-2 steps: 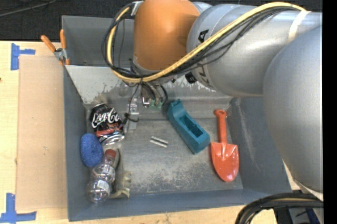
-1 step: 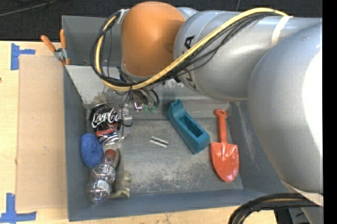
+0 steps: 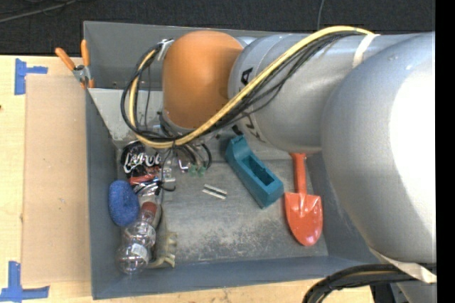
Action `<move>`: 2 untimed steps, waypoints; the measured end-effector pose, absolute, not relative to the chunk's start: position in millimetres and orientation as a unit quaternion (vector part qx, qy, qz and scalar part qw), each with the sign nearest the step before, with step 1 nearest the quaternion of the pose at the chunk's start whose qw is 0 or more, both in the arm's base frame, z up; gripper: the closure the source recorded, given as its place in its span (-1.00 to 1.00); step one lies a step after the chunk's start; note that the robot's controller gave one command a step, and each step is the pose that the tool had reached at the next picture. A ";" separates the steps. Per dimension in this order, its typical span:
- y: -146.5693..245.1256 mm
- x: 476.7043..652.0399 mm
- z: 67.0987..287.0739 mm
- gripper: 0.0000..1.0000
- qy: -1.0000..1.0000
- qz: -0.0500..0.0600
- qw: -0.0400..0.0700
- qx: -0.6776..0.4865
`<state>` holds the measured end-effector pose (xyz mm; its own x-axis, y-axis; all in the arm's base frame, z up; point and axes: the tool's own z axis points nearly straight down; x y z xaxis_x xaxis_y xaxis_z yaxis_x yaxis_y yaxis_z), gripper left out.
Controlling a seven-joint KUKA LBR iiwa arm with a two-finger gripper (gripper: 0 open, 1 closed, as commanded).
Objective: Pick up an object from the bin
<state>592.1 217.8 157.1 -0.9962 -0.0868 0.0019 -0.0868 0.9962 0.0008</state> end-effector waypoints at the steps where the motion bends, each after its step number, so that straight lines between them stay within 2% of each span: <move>1: 177.4 592.3 138.0 -1.00 -0.994 -0.001 0.001 0.113; 2: 154.6 593.4 116.3 -1.00 -0.995 -0.001 0.002 0.097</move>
Offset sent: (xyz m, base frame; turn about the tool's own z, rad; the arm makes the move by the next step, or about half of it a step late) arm 0.0008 -0.0694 -0.0544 -0.0162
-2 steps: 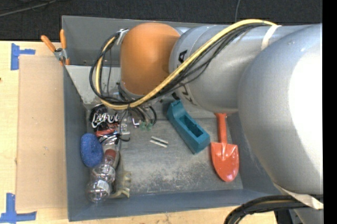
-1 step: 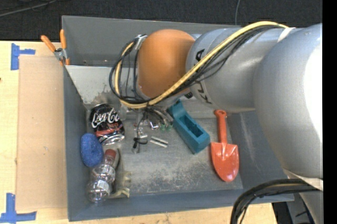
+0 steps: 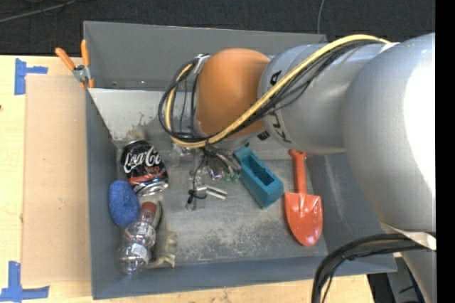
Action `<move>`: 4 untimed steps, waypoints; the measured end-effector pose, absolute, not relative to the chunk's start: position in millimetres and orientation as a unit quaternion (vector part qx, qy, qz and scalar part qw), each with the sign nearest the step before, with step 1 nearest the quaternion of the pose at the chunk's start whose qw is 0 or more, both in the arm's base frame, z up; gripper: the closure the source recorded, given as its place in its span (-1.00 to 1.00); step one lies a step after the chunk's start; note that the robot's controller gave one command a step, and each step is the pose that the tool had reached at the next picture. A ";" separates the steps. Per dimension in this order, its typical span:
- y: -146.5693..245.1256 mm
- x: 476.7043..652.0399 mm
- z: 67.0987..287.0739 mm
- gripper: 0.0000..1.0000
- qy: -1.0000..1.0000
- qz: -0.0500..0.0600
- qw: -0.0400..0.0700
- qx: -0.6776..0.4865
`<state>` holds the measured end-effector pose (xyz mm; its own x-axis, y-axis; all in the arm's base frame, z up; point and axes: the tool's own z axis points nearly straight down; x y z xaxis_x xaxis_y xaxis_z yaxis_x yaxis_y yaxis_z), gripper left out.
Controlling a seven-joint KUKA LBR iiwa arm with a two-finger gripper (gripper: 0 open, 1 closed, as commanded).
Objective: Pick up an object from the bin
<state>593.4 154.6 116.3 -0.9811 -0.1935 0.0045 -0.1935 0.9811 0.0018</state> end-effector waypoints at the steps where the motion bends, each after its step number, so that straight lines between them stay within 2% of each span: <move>1: 157.6 584.3 108.0 -1.00 -0.999 0.001 0.003 0.051; 2: 189.9 603.4 113.3 -1.00 -0.995 0.000 0.002 0.104; 3: 235.0 595.7 77.0 -1.00 -0.998 0.002 -0.002 0.060; 4: 232.9 597.0 78.8 -1.00 -0.998 0.002 -0.002 0.060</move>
Offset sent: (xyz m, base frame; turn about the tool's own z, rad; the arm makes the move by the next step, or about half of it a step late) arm 0.0118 0.0376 -0.0017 -0.0156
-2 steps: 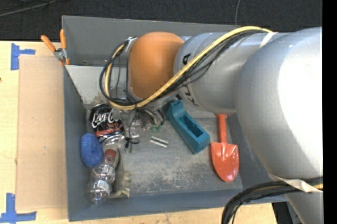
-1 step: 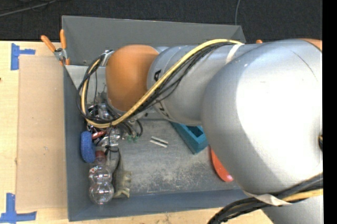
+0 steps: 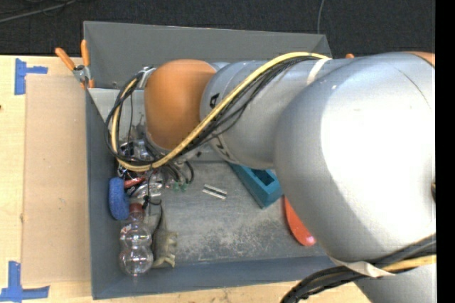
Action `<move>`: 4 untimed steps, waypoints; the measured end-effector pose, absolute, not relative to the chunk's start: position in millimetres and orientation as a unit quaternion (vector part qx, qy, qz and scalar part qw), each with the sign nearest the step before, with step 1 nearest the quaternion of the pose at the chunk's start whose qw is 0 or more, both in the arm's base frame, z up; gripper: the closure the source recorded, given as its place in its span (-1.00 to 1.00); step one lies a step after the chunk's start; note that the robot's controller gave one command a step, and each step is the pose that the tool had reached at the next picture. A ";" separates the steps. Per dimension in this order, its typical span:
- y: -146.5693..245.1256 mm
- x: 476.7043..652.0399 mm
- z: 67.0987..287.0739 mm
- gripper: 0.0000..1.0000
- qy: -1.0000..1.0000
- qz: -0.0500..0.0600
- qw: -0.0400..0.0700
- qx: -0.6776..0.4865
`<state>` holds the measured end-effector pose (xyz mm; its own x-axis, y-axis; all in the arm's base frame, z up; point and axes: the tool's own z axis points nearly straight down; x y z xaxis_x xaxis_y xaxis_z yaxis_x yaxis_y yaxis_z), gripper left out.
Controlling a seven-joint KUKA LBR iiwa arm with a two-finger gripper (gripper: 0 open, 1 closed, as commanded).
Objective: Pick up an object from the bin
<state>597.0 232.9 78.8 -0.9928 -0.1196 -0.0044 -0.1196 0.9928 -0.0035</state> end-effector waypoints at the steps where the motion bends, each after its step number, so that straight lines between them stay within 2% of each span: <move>1: 232.2 612.7 81.7 1.00 0.999 -0.004 0.007 -0.051; 2: 232.2 612.7 81.7 1.00 0.999 -0.004 0.007 -0.051; 3: 235.9 611.7 84.3 1.00 0.999 -0.009 0.007 -0.049; 4: 229.9 602.5 136.8 1.00 0.998 -0.006 0.005 -0.057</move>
Offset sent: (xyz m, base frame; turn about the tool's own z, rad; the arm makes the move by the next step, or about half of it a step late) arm 0.0000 0.0000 0.0000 0.0000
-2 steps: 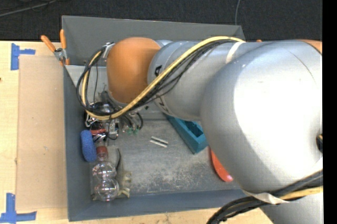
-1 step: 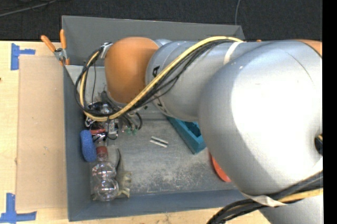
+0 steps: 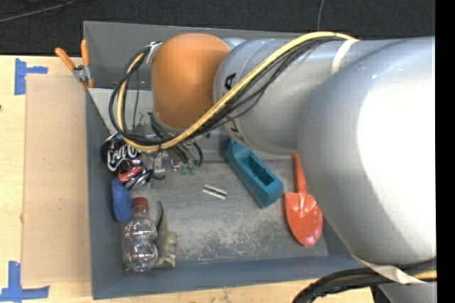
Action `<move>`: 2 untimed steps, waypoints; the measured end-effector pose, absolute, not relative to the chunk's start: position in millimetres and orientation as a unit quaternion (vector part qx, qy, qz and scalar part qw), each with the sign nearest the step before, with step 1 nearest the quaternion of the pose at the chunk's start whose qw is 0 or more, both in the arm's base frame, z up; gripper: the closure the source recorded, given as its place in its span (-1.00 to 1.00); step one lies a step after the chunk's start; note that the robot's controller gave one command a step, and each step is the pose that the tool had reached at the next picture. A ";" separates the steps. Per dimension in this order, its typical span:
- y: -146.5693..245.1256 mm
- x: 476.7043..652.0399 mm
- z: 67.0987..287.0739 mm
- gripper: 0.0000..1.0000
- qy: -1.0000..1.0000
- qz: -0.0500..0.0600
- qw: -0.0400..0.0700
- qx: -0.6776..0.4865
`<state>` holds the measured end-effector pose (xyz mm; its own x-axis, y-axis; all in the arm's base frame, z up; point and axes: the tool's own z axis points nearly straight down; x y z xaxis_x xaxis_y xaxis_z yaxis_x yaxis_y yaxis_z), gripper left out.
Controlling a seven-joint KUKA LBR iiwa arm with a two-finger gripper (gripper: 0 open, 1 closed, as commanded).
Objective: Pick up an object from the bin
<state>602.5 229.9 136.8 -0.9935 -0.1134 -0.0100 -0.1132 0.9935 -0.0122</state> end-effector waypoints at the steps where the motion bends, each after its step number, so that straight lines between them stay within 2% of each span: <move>1: 229.9 606.1 111.9 1.00 0.999 -0.009 0.006 -0.049; 2: 223.1 587.3 94.3 1.00 0.998 -0.008 0.008 -0.061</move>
Offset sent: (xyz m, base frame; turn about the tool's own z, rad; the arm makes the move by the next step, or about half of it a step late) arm -0.0364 -0.0146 -0.0576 -0.0372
